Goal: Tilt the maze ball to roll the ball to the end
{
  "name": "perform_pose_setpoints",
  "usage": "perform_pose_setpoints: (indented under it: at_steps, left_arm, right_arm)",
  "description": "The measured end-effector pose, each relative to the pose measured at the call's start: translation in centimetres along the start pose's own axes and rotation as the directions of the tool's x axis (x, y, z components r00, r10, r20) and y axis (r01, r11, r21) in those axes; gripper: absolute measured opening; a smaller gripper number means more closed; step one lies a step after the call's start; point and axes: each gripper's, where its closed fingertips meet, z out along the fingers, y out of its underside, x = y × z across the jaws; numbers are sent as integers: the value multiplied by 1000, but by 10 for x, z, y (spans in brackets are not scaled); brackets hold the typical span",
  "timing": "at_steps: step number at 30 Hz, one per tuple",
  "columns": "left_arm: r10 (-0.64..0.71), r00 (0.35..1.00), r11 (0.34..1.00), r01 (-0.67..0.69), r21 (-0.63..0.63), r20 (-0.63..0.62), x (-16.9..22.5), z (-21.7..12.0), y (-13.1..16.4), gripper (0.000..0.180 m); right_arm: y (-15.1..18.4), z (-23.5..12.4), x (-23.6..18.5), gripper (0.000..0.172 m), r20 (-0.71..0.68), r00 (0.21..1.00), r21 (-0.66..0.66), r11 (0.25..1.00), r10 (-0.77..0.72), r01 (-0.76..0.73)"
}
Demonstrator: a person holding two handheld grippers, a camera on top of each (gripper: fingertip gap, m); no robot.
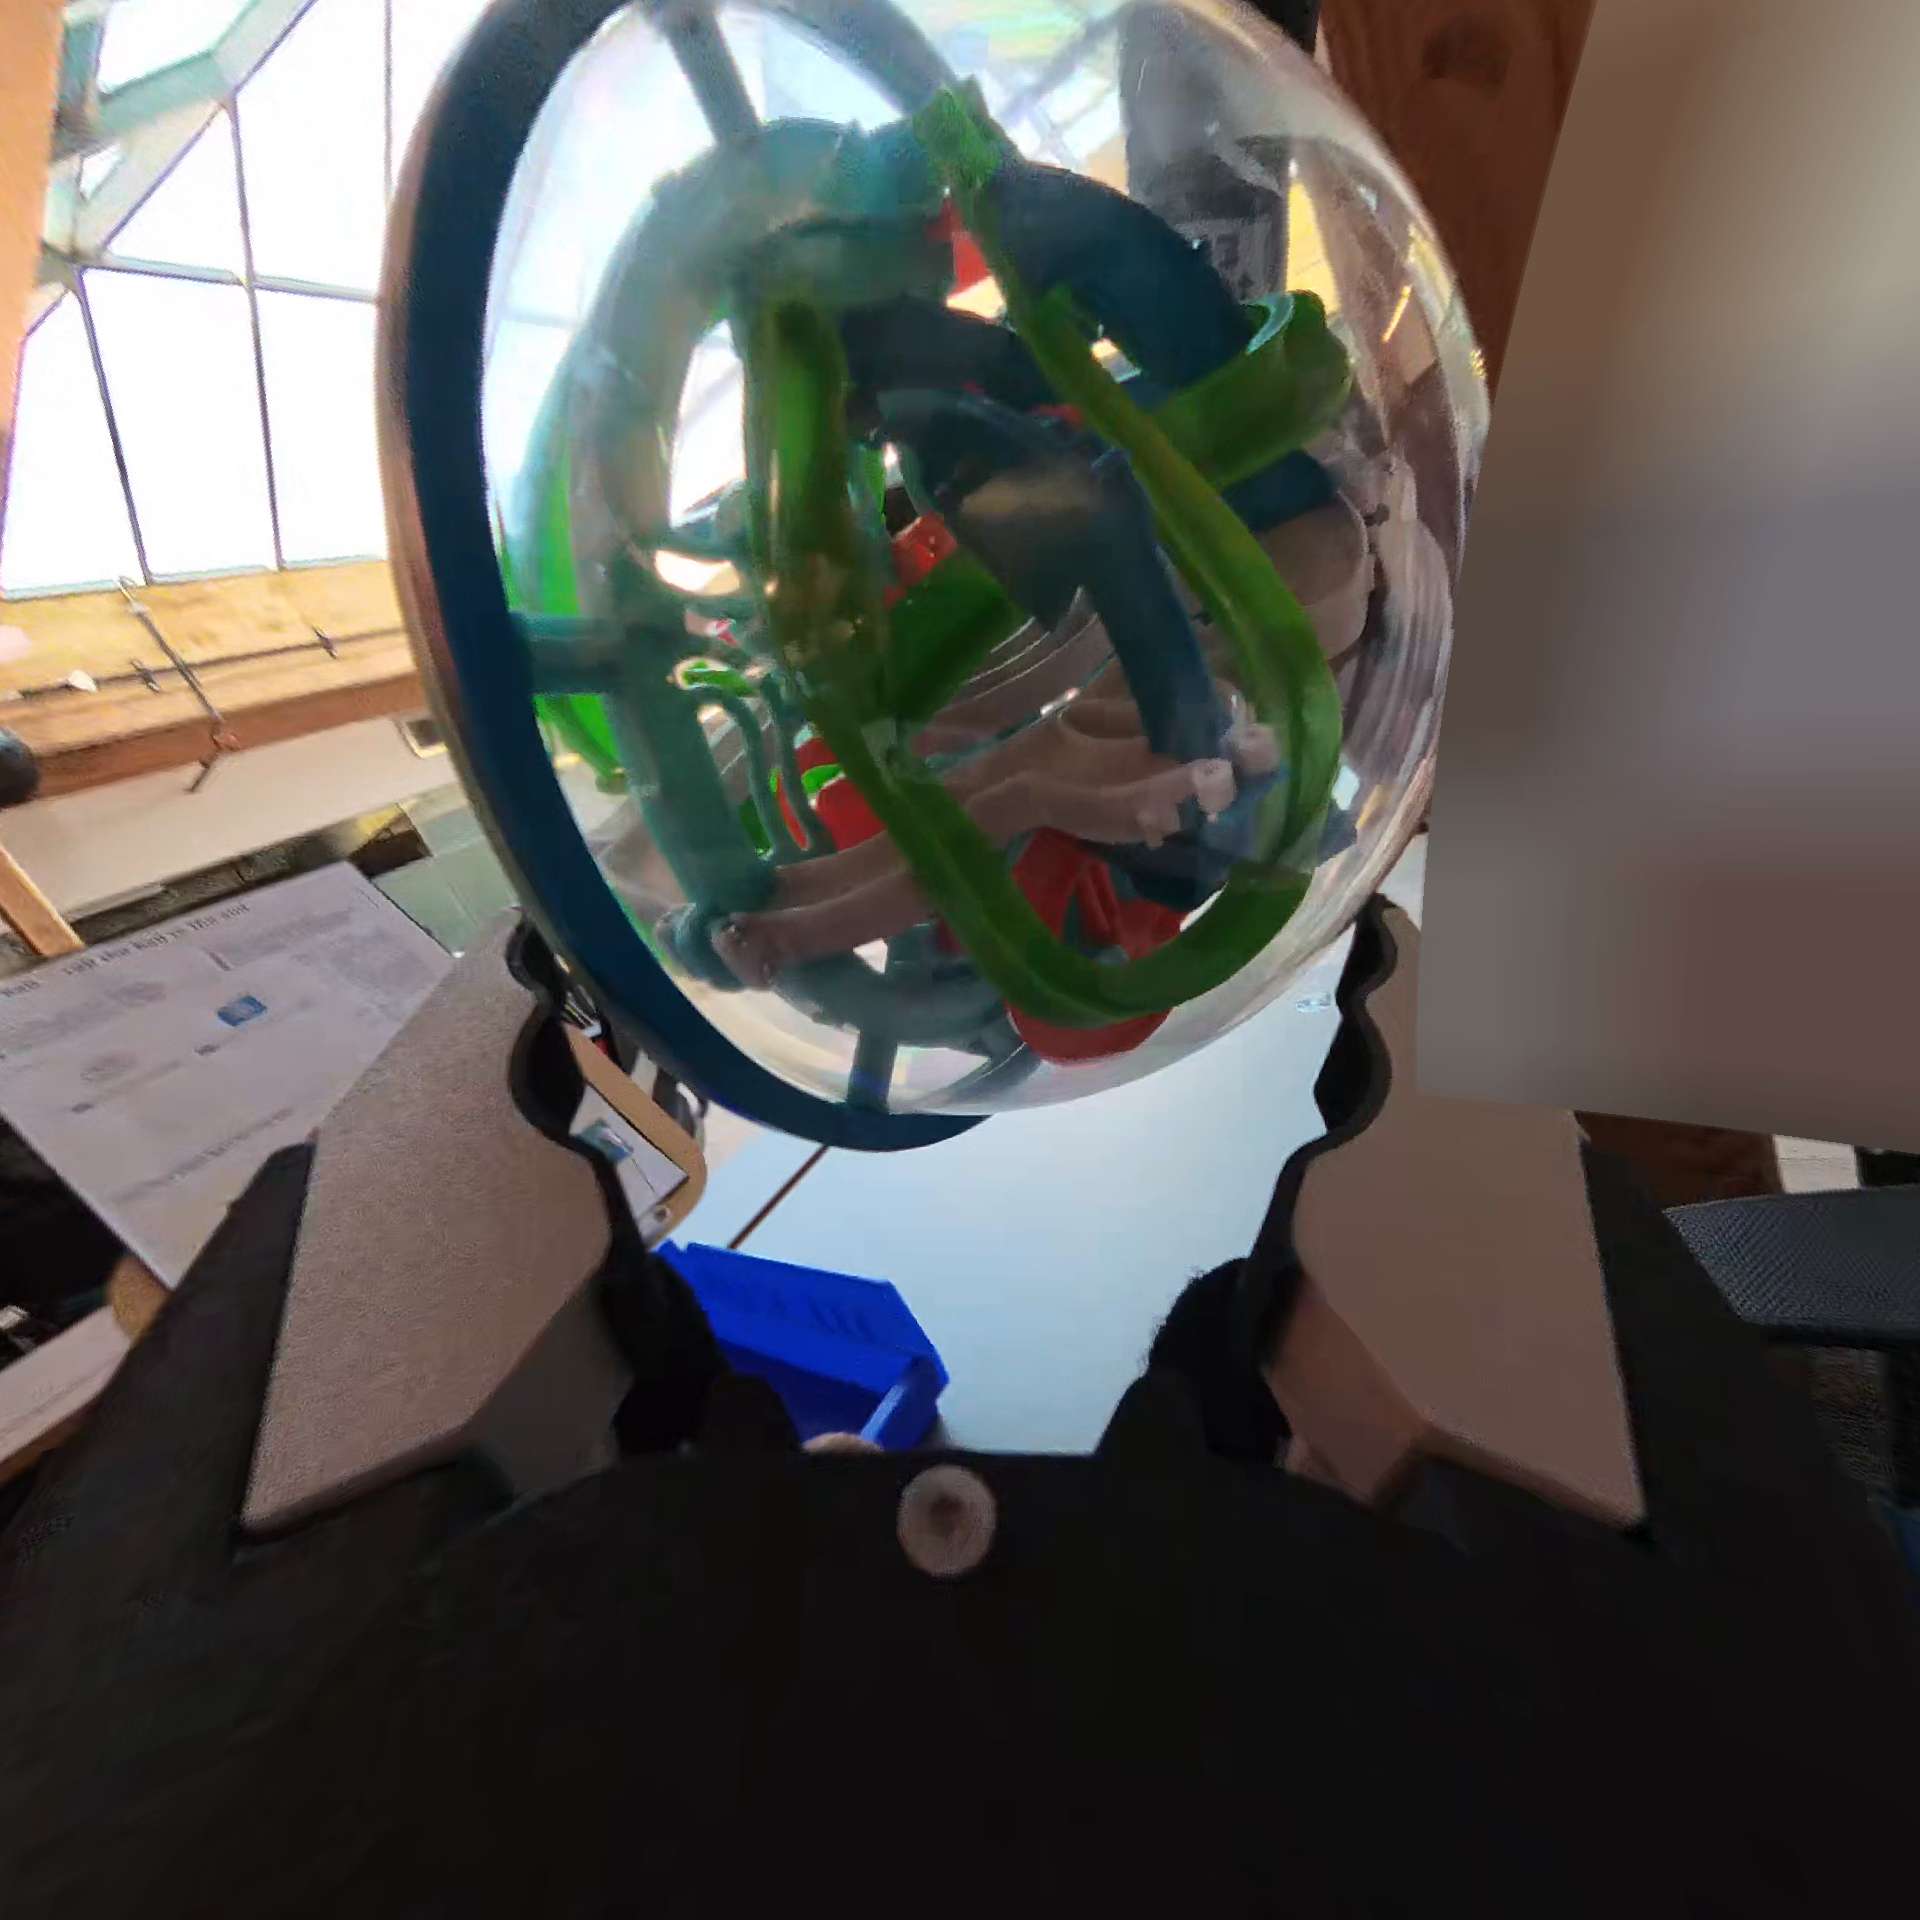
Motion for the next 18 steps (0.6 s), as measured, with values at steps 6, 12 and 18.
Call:
perform_pose_setpoints:
  at_steps: [6,12,18]
  left_arm:
    - [210,977,978,-210,0,32,28,-37,-70,142]
    - [229,973,970,-230,-76,-19,42,-36,-113,143]
    - [149,988,983,-153,-102,-50,45,-18,-126,142]
  right_arm:
    - [-68,-2,-45,154,-25,984,68,982,-176,177]
    - [-107,-21,-62,154,-82,980,188,963,-179,192]
    - [-116,-41,-55,154,-69,996,288,955,-59,76]
